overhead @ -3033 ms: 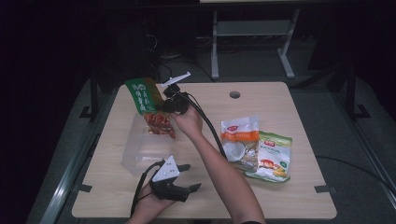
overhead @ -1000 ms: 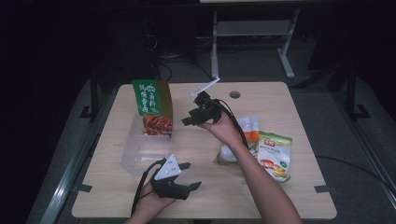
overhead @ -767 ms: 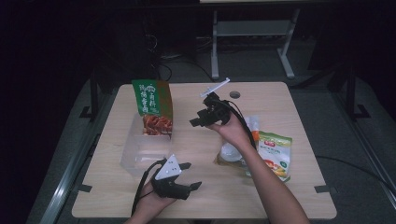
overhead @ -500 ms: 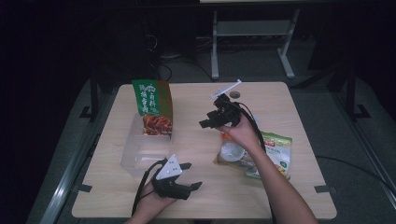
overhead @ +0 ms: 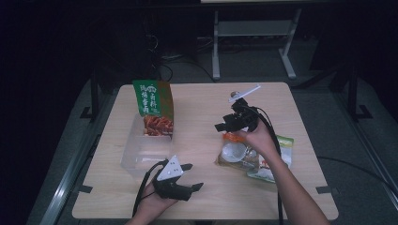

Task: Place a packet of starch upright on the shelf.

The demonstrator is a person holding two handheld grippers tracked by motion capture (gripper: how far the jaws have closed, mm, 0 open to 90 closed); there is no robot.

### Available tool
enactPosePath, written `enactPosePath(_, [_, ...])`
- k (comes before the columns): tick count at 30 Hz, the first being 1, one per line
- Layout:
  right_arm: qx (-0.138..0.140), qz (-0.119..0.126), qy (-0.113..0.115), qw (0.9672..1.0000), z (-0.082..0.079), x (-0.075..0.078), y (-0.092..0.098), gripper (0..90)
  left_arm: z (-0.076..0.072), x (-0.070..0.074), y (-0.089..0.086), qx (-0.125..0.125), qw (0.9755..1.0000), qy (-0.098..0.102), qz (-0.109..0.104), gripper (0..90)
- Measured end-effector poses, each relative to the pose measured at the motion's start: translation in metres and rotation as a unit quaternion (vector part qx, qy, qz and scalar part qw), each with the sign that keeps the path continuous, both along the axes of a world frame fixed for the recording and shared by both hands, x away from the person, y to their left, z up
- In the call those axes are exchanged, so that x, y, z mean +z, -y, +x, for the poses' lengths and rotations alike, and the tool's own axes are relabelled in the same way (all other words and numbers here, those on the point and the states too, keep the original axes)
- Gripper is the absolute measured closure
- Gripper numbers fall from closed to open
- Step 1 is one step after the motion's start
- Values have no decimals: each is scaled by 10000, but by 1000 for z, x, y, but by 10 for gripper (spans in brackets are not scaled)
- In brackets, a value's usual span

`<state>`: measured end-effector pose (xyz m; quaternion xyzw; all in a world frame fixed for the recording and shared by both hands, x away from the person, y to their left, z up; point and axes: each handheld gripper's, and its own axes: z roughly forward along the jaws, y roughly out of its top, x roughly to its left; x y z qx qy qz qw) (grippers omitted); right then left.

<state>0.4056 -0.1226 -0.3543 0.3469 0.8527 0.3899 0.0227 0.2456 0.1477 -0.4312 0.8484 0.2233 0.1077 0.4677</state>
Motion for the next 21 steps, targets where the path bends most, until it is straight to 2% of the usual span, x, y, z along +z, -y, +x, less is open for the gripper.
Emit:
enactPosePath(11, [-374, -91, -31, 9993, -11, -5, 40, 394, -1, 0, 1, -24, 10000, -13, 23, 271])
enactPosePath(13, [-490, -124, -100, 9987, -14, -7, 49, 393, -1, 0, 2, -34, 10000, -15, 53, 271])
enactPosePath(15, [-535, -212, -72, 9983, -15, -11, 57, 392, -1, -1, 3, -42, 10000, -14, 66, 271])
enactPosePath(21, [-780, -240, -185, 9965, -22, -22, 79, 392, -2, -3, 5, -47, 10000, -50, 55, 272])
